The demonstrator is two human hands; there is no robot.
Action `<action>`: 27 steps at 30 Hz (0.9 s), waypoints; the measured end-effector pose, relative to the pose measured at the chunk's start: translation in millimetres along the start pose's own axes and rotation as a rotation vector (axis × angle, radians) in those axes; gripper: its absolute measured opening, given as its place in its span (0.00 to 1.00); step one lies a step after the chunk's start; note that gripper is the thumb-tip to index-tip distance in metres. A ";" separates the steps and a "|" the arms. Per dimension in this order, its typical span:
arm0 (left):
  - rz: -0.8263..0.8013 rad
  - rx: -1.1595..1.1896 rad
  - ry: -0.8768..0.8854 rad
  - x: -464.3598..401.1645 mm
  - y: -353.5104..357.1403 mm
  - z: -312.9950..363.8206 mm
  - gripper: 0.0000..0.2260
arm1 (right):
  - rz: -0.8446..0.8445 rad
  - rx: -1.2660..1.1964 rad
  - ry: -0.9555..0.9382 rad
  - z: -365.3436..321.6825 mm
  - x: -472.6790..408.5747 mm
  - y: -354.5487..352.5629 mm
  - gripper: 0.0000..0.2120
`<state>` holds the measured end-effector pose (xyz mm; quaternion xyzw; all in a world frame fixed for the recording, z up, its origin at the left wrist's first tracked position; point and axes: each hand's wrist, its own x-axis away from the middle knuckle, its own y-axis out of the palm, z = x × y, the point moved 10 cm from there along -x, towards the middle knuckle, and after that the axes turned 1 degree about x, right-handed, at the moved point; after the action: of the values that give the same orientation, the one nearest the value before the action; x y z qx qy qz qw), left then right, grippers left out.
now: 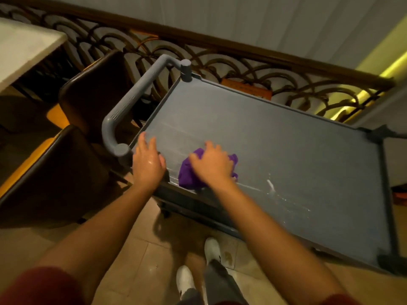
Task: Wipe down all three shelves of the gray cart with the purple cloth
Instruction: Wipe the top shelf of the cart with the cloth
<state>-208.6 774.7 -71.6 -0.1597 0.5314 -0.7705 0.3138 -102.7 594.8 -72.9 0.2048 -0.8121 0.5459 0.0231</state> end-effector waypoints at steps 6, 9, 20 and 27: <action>-0.282 -0.167 -0.221 8.8 73.9 -21.6 0.31 | -0.044 0.205 -0.276 -26.2 -3.9 79.2 0.37; -0.364 -0.288 -0.098 7.2 88.3 -15.1 0.34 | -0.064 0.280 -0.549 -17.1 -17.0 78.9 0.34; -0.490 -0.354 0.030 0.1 114.1 -15.6 0.49 | -0.021 0.287 -0.647 67.0 8.4 42.1 0.21; -0.516 -0.367 0.021 -0.9 117.8 -19.1 0.50 | 0.047 0.303 -0.431 240.9 43.1 -33.3 0.25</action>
<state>-182.0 760.9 -187.1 -0.3354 0.6068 -0.7174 0.0681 -85.4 355.0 -129.6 0.2987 -0.7118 0.6055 -0.1939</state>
